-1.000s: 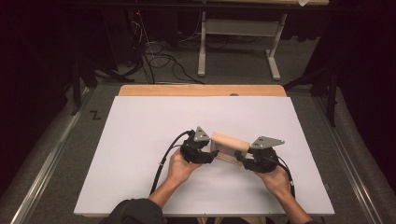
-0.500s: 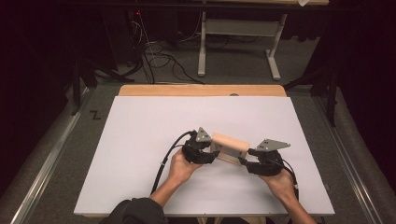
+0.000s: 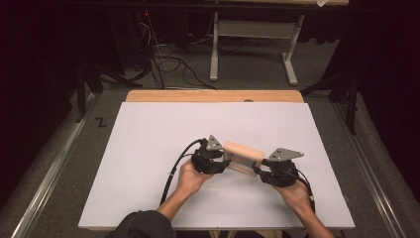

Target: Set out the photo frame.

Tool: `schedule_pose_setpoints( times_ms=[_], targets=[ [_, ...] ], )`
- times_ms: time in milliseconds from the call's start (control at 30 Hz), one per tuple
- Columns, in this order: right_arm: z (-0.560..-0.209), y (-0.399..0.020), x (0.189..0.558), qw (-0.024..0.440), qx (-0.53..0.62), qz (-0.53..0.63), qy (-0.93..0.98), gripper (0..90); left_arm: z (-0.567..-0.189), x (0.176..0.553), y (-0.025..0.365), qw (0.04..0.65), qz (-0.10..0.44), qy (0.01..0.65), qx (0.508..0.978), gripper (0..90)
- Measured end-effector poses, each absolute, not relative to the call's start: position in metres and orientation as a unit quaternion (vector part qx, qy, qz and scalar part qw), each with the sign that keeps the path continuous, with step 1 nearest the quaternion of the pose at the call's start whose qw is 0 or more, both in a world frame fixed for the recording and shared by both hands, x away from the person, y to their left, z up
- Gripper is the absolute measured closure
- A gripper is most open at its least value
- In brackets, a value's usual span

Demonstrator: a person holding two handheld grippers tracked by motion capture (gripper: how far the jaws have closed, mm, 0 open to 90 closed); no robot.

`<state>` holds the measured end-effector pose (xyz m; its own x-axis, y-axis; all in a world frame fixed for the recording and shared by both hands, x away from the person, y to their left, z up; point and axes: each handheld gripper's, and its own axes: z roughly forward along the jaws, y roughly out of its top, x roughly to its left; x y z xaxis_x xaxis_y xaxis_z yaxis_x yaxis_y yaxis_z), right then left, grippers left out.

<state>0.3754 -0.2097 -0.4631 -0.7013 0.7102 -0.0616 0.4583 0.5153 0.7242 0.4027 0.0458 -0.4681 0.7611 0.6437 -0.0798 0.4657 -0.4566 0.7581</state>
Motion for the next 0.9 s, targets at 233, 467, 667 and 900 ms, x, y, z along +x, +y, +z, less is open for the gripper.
schedule_pose_setpoints(
  times_ms=[233, 467, 667, 900],
  targets=[
    [-0.464, -0.200, 0.377, 0.176, 0.335, 0.361, 0.852, 59.3, -0.465, 0.399, 0.054, 0.397, 0.116, 0.339, 0.845, 59.5],
    [-0.465, -0.194, 0.383, 0.168, 0.332, 0.368, 0.852, 58.7, -0.463, 0.394, 0.063, 0.399, 0.118, 0.342, 0.842, 60.7],
    [-0.465, -0.190, 0.387, 0.169, 0.333, 0.368, 0.852, 56.2, -0.463, 0.390, 0.068, 0.401, 0.115, 0.340, 0.843, 61.6],
    [-0.466, -0.192, 0.392, 0.159, 0.340, 0.376, 0.847, 55.5, -0.463, 0.392, 0.070, 0.408, 0.113, 0.339, 0.840, 62.0]
  ],
)
